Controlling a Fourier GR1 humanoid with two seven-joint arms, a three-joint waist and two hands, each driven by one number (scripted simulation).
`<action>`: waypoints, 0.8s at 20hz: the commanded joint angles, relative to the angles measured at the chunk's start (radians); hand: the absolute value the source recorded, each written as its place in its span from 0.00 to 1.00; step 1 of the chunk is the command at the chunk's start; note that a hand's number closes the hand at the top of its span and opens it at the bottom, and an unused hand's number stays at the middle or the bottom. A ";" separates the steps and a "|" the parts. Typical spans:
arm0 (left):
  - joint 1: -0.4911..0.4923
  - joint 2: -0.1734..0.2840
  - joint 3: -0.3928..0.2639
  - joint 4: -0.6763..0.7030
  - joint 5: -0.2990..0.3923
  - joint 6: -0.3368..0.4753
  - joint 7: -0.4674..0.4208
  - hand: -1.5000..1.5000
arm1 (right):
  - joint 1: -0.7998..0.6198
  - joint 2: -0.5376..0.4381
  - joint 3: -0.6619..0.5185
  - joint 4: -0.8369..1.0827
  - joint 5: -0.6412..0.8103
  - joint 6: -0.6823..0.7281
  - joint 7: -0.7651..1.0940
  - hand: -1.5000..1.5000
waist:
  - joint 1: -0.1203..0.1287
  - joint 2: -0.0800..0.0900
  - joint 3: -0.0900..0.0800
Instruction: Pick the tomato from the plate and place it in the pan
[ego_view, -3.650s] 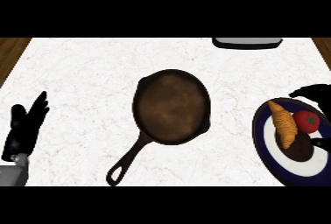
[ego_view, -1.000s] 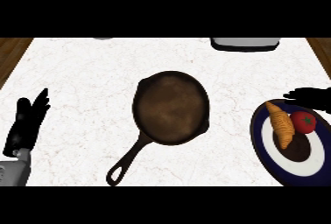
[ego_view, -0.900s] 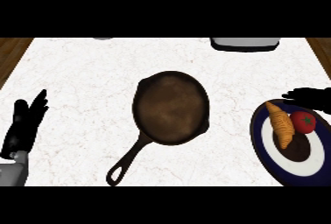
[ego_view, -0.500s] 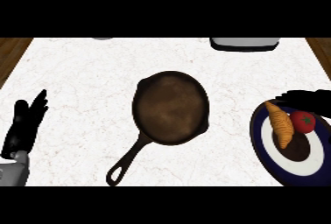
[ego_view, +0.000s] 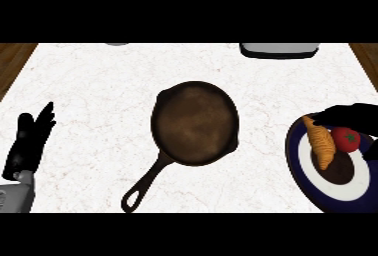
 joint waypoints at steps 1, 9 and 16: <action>0.038 -0.016 0.011 0.031 -0.016 0.006 -0.059 0.50 | 0.020 -0.014 -0.009 -0.011 0.021 -0.067 -0.114 1.00 | -0.003 0.000 0.000; 0.020 -0.012 0.041 0.039 -0.014 -0.017 -0.069 0.50 | -0.014 0.071 -0.082 0.091 0.029 -0.225 -0.106 1.00 | 0.001 0.002 0.000; 0.055 -0.009 0.042 -0.024 -0.001 -0.037 0.001 0.50 | 0.045 0.105 -0.153 0.047 -0.043 -0.103 0.168 1.00 | -0.033 -0.017 -0.003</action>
